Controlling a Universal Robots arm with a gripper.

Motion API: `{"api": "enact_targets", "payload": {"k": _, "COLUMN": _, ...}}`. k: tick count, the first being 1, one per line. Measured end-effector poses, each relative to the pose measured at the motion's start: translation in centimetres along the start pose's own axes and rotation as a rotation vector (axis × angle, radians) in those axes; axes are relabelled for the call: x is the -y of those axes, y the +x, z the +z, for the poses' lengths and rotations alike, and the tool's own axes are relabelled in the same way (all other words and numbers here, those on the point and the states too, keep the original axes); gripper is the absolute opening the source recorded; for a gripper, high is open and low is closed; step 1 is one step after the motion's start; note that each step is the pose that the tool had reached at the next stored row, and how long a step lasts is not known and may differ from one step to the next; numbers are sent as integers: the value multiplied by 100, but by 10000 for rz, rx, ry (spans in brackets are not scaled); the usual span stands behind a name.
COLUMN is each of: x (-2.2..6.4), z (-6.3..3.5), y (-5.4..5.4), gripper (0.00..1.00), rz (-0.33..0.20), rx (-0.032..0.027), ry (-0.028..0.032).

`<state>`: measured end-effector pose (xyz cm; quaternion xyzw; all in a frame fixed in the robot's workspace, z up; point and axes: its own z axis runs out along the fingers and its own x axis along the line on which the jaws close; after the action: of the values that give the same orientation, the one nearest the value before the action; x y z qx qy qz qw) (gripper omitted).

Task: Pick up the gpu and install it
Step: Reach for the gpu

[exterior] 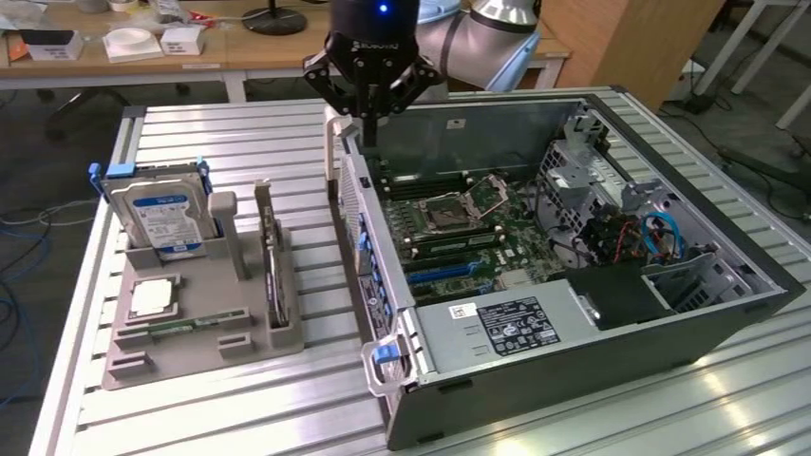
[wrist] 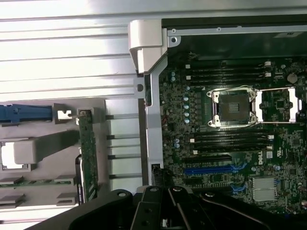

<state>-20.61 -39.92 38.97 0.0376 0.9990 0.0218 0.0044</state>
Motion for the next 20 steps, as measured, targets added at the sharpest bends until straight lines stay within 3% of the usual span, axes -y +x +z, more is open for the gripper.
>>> {"api": "enact_targets", "payload": {"k": 20, "x": 20, "z": 13, "y": 251, "gripper": 10, "rz": 4, "rx": -114, "ry": 8}}
